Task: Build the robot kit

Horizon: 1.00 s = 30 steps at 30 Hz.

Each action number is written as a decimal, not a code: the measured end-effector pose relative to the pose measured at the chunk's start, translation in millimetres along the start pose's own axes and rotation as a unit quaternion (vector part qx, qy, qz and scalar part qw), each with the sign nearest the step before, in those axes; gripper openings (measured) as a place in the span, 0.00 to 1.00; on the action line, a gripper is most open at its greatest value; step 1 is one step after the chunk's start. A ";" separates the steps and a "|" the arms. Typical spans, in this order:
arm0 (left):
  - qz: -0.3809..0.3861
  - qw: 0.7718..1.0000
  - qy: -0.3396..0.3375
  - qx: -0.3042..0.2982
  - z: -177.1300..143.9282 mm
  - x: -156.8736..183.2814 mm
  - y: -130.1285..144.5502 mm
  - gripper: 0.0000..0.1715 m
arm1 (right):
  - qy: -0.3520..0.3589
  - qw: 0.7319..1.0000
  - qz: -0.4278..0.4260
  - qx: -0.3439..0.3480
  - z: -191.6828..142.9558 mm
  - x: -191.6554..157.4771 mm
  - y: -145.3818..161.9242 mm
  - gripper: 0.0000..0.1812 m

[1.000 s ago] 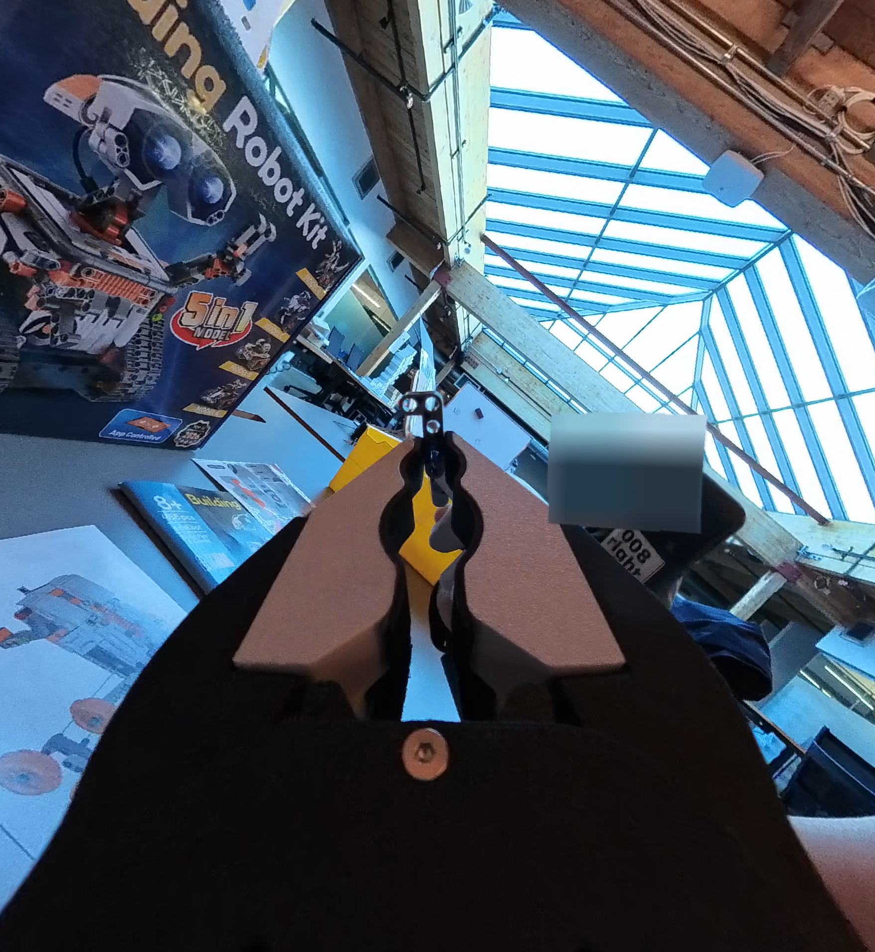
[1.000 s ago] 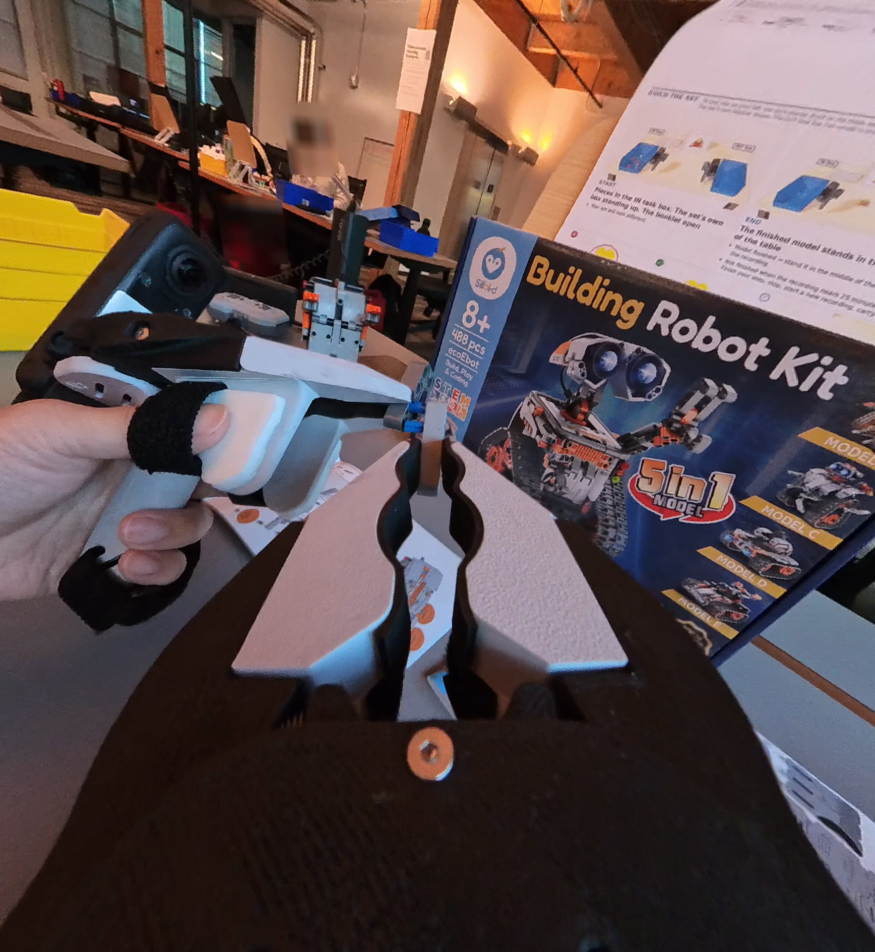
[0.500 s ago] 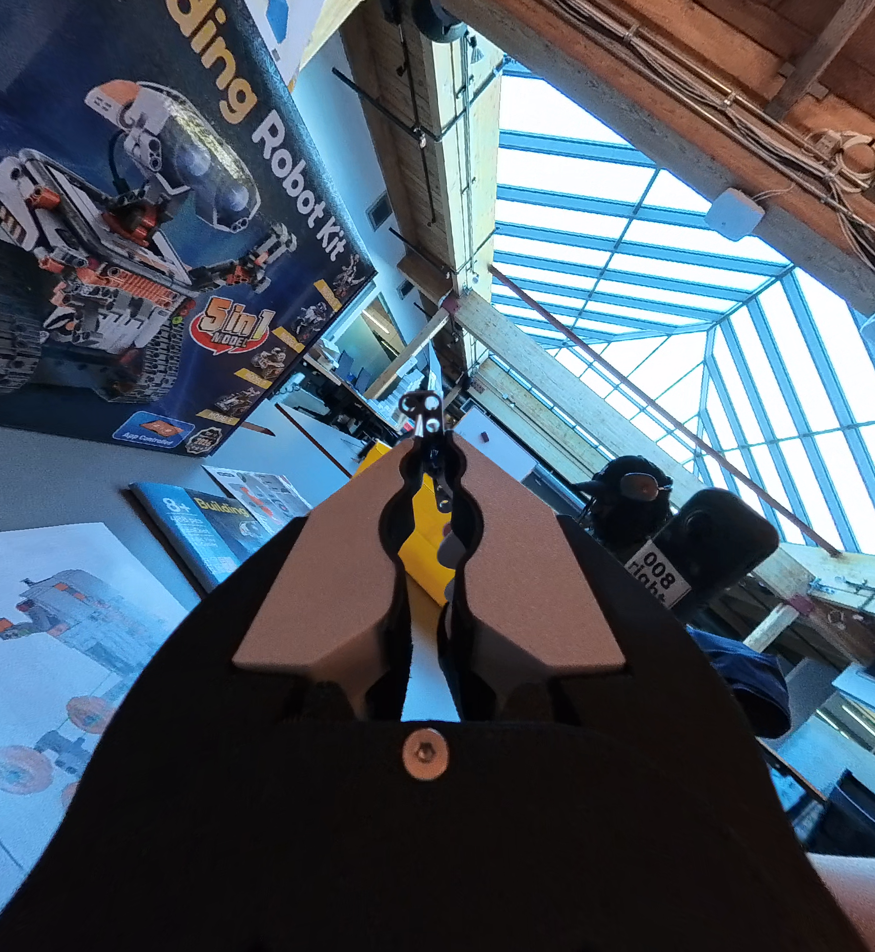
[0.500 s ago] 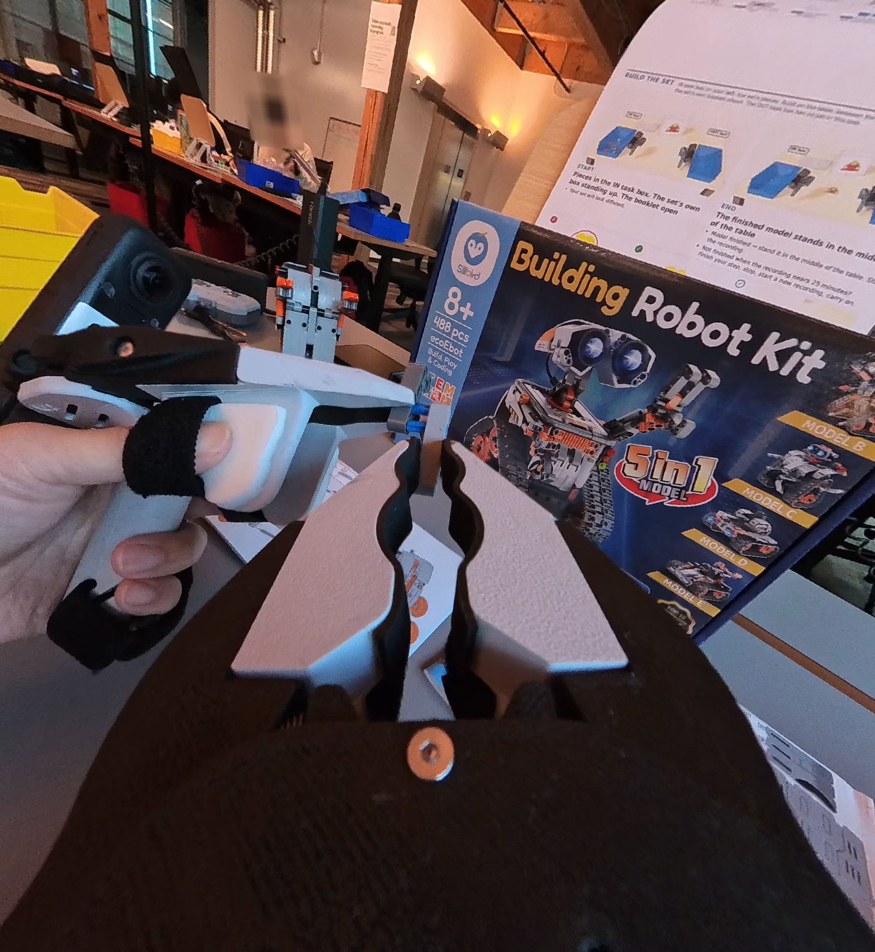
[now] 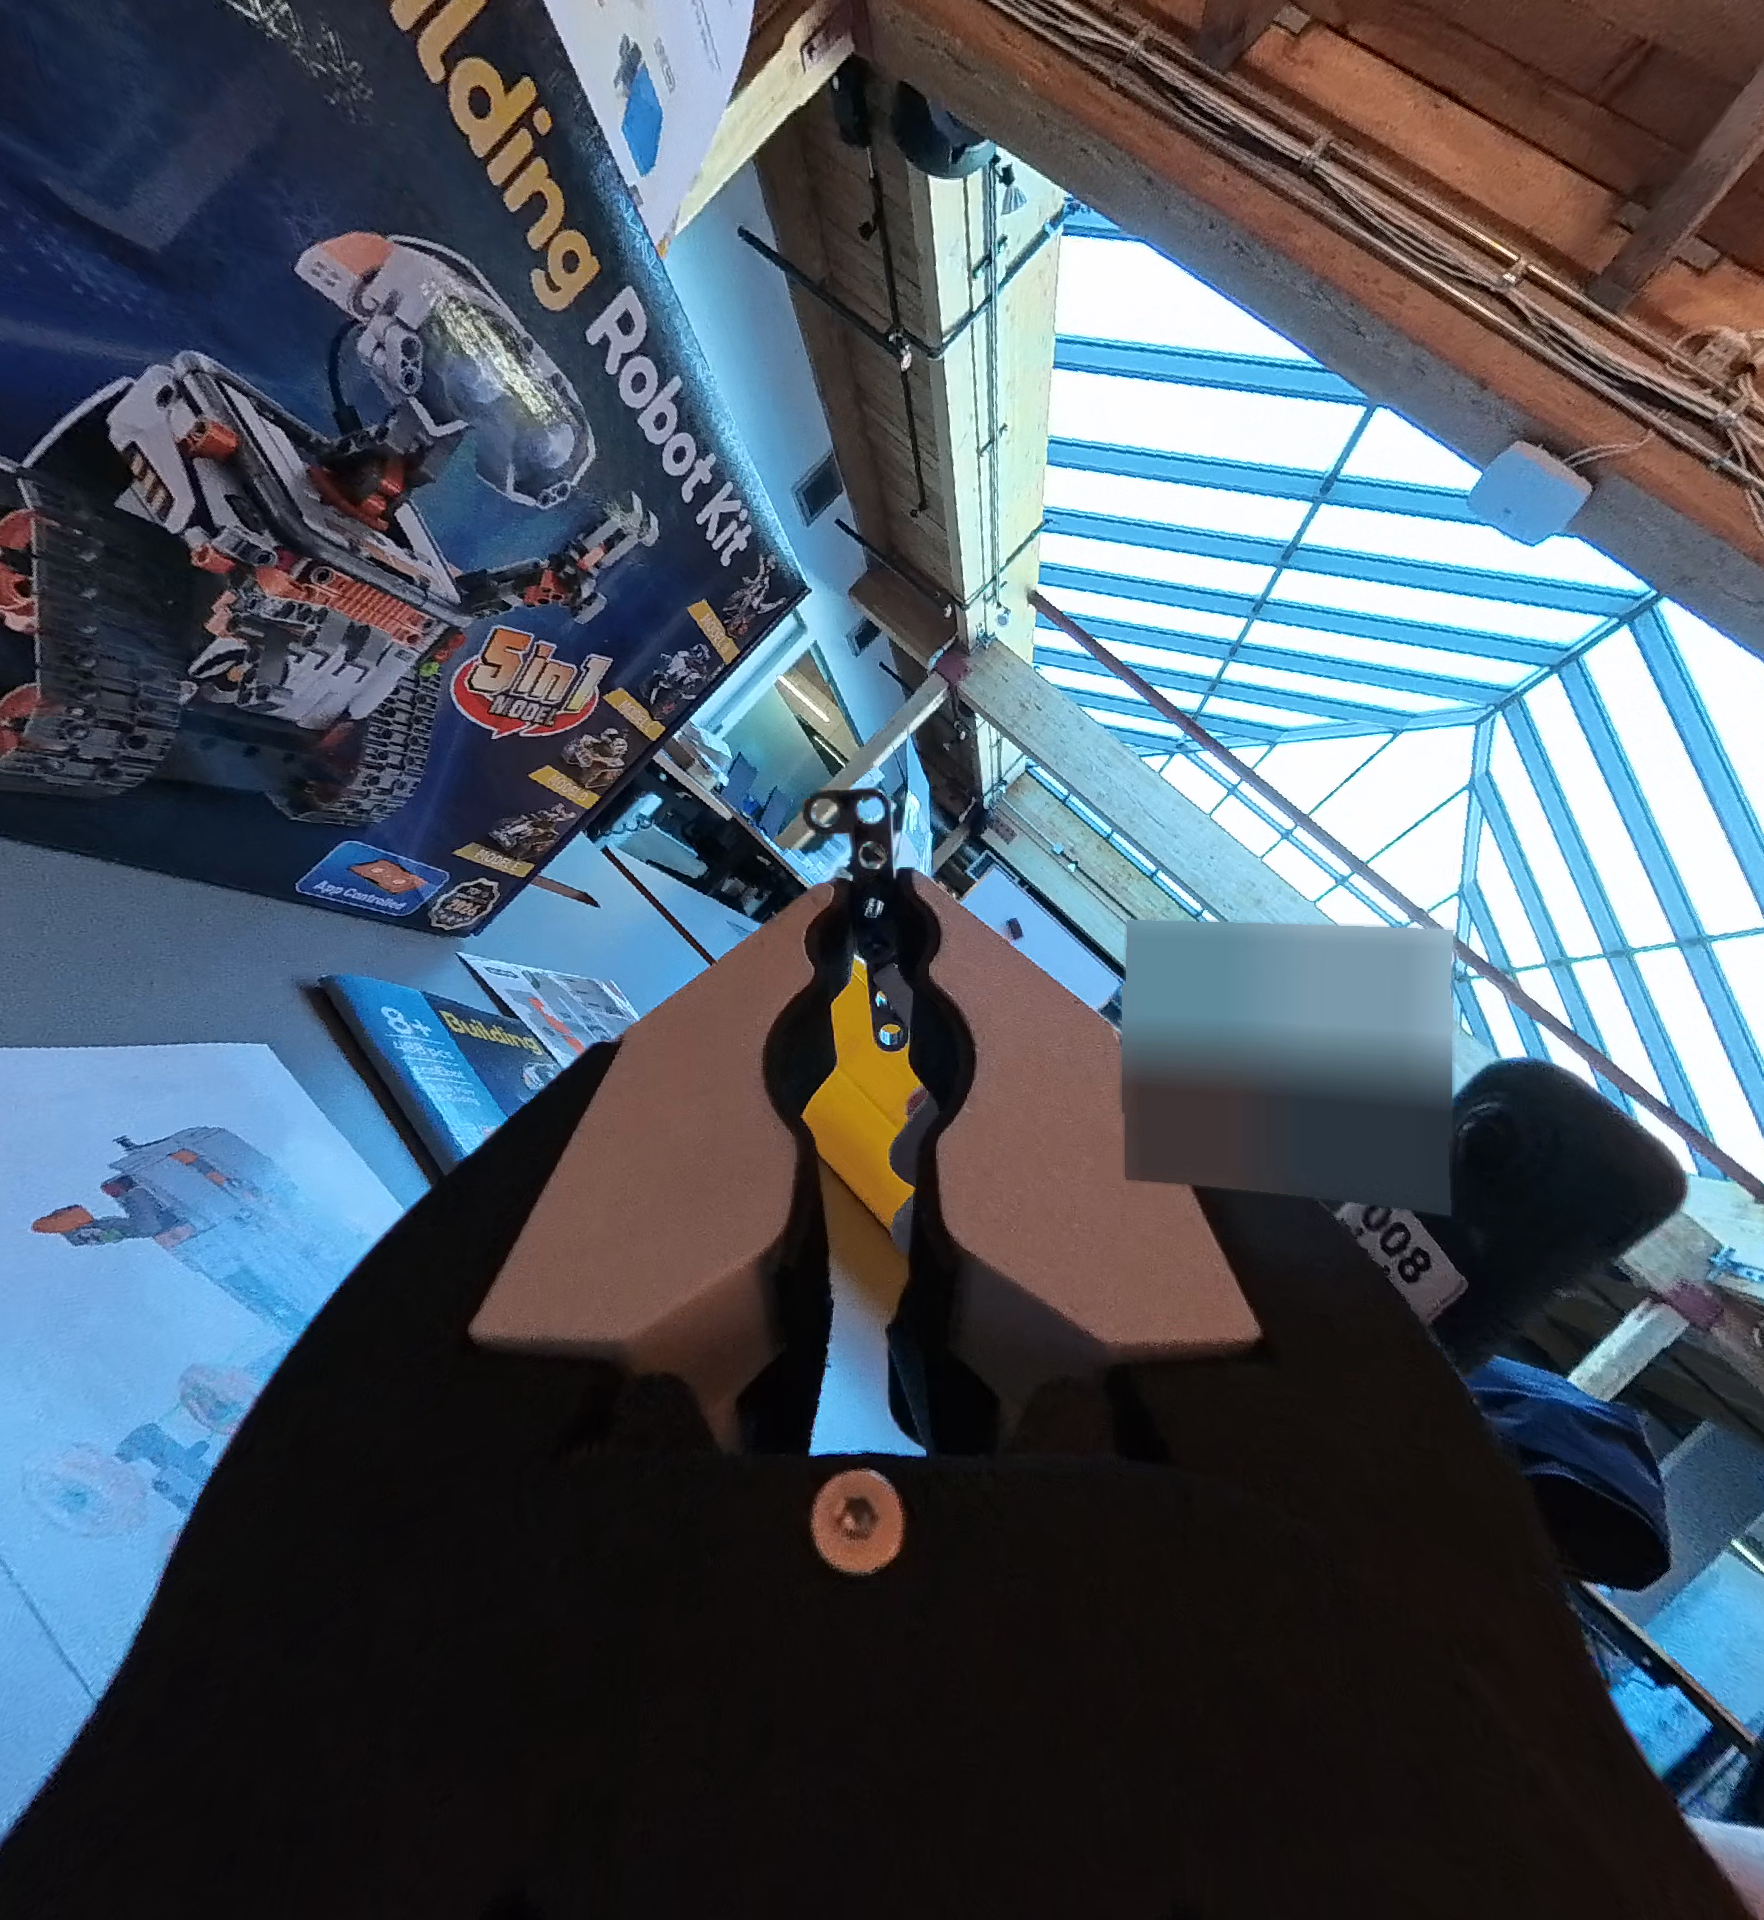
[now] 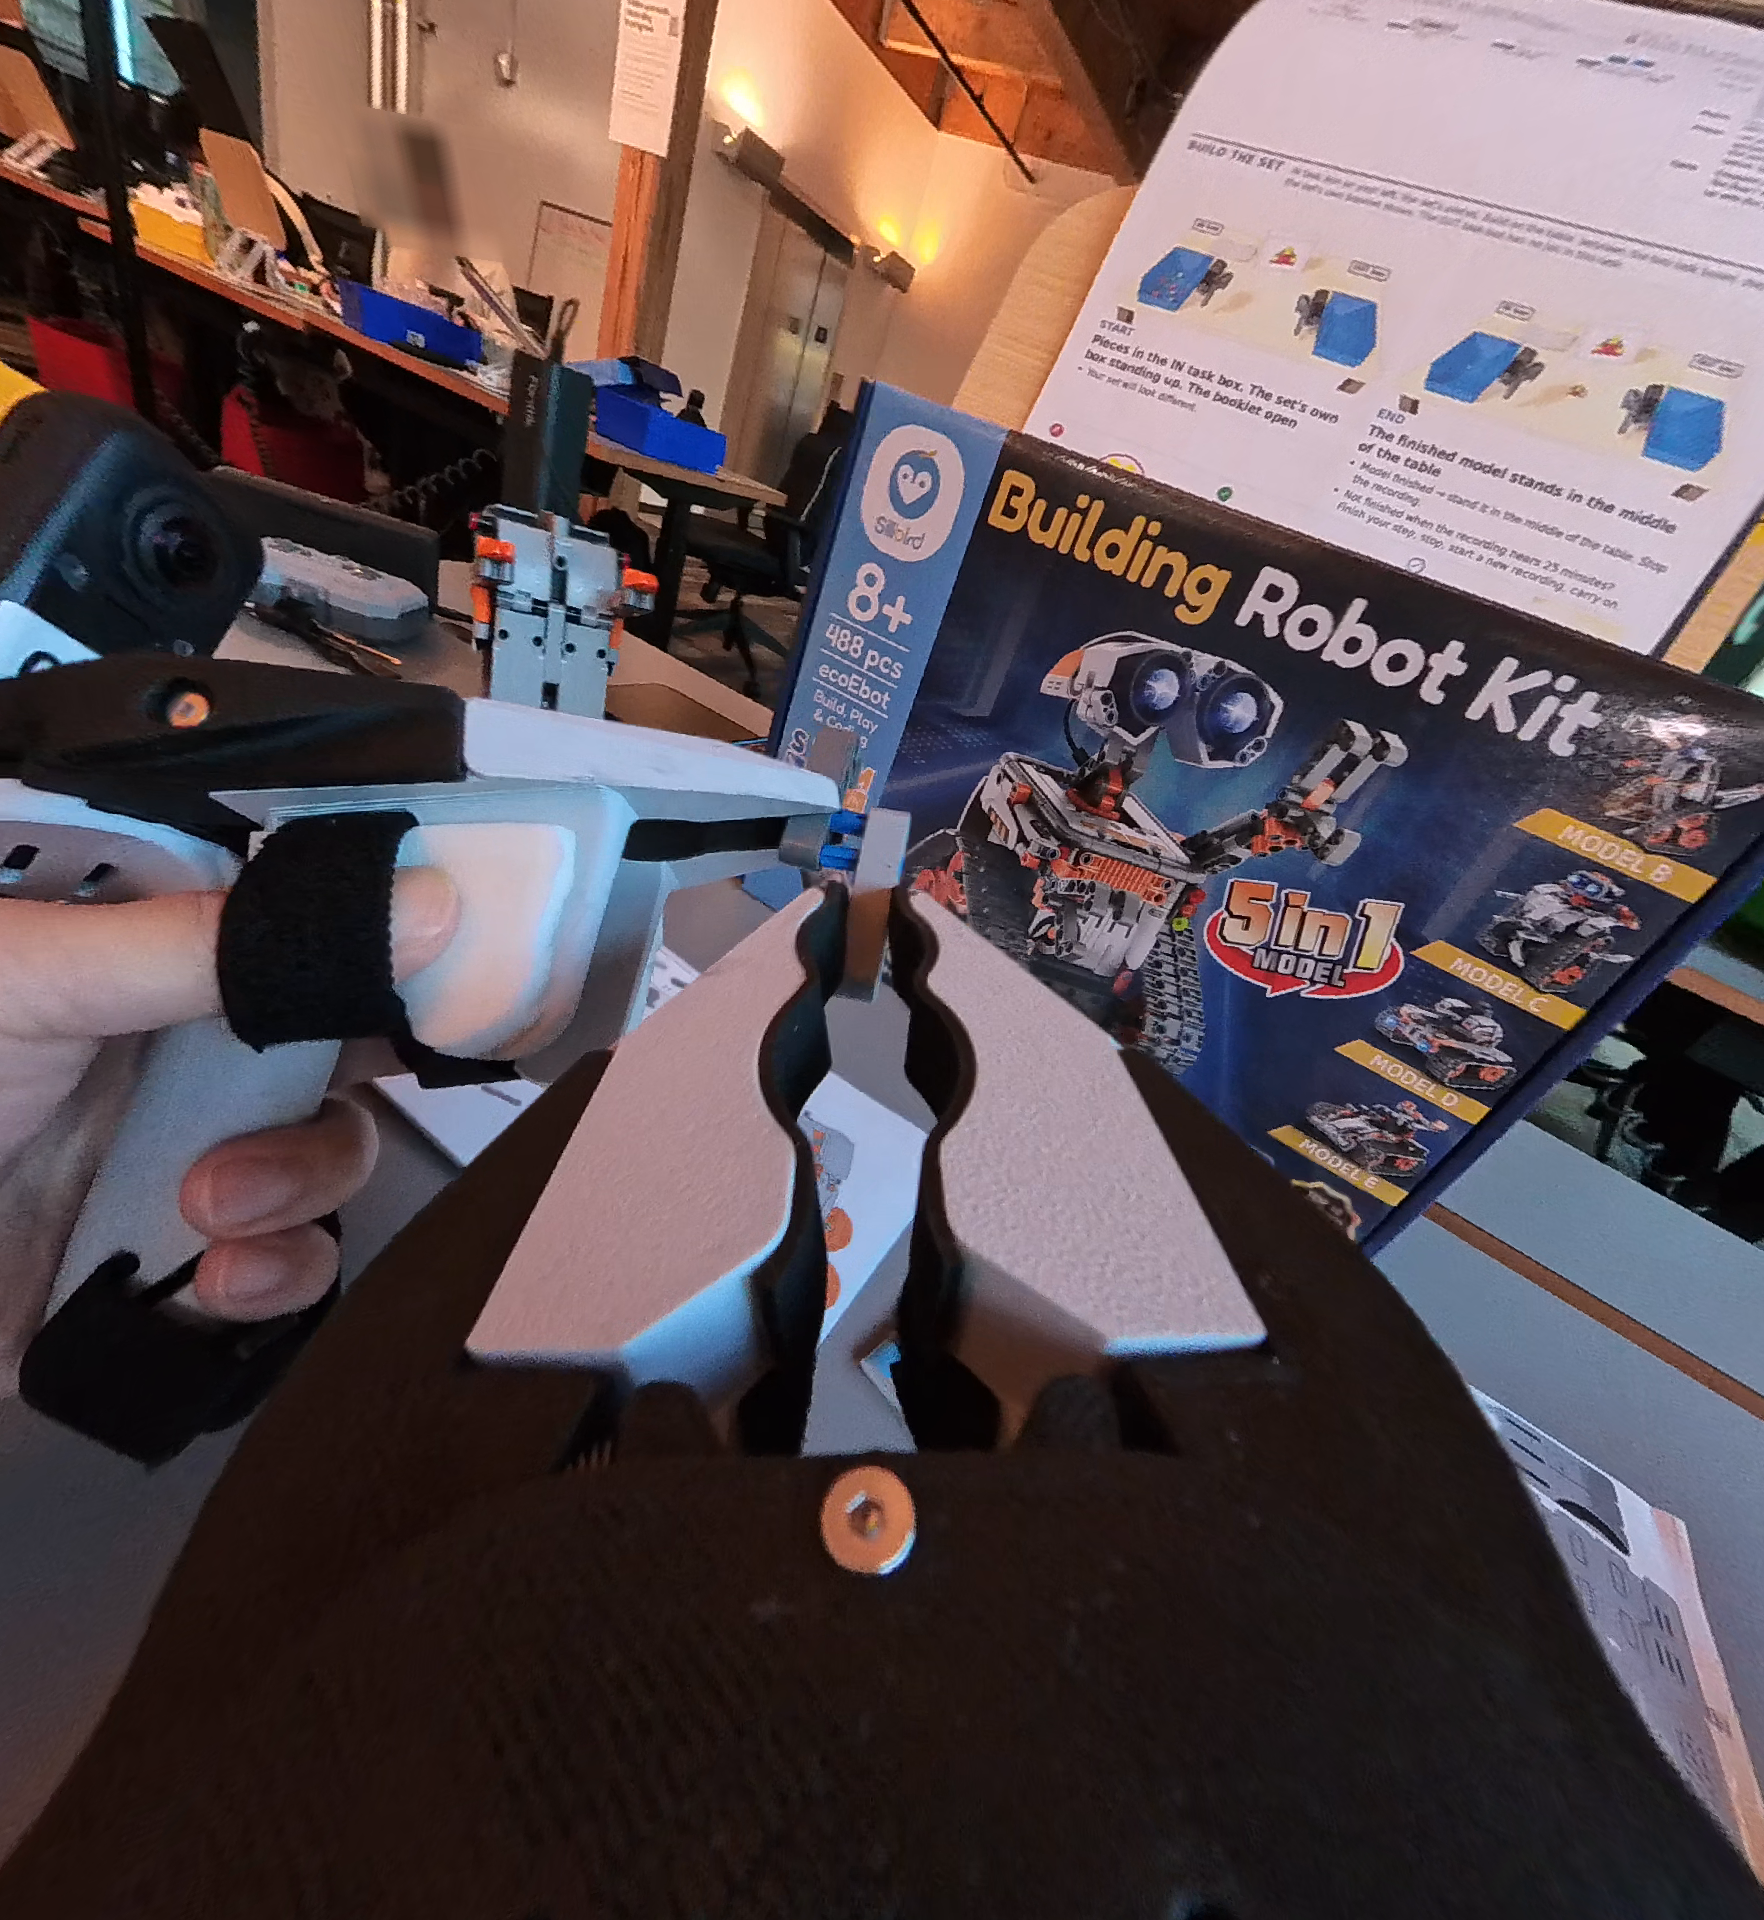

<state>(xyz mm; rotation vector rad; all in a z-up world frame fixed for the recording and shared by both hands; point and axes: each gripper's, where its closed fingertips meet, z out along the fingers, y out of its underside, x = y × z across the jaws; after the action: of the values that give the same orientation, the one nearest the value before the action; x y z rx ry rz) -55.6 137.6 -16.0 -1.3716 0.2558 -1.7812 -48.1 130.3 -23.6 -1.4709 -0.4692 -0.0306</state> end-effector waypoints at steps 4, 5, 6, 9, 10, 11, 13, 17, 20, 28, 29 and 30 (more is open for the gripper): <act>-0.005 1.000 -0.003 0.007 0.3 -2.1 -1.0 0.03 | 0.010 1.000 0.007 -0.001 1.8 -0.3 1.1 0.03; -0.007 1.000 -0.003 0.008 0.1 -2.8 -1.5 0.03 | 0.010 1.000 0.006 0.000 2.3 -1.0 1.4 0.03; -0.011 1.000 -0.003 0.009 -0.3 -3.7 -1.6 0.03 | 0.009 1.000 0.005 -0.001 2.9 -1.3 2.3 0.03; -0.014 1.000 -0.005 0.014 -1.2 -5.0 -2.7 0.03 | 0.011 1.000 0.008 0.001 3.8 -3.1 2.5 0.03; -0.011 1.000 -0.007 0.017 -1.3 -4.9 -3.2 0.03 | 0.015 1.000 0.011 0.001 4.1 -3.1 1.9 0.03; -0.010 1.000 -0.006 0.019 -1.1 -4.6 -3.9 0.03 | 0.021 1.000 0.011 0.001 4.5 -2.6 1.3 0.03; -0.008 1.000 -0.006 0.023 -0.6 -4.9 -5.5 0.03 | 0.031 0.999 0.012 -0.002 5.9 -2.1 0.5 0.03; -0.015 1.000 -0.002 0.016 0.8 -6.4 -4.7 0.03 | 0.033 0.999 0.009 -0.006 6.4 0.2 2.1 0.03; -0.014 1.000 -0.003 0.010 1.8 -6.8 -2.8 0.03 | 0.035 0.999 0.011 -0.009 5.7 1.6 3.6 0.03; -0.004 1.000 -0.006 0.016 3.0 -7.5 -4.1 0.03 | 0.045 0.999 0.026 -0.016 6.5 3.1 3.2 0.03; -0.004 1.000 -0.005 0.014 3.1 -7.3 -3.9 0.03 | 0.039 0.999 0.034 -0.016 6.5 3.4 3.7 0.03; -0.002 1.000 -0.005 0.010 3.3 -7.3 -3.4 0.03 | 0.035 0.998 0.040 -0.016 6.4 3.7 4.2 0.03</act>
<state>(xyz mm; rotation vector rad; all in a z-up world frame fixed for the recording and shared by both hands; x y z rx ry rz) -54.1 146.0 -17.7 -1.3676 0.2292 -1.7738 -45.3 137.9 -26.3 -1.5137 -0.3540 -0.0258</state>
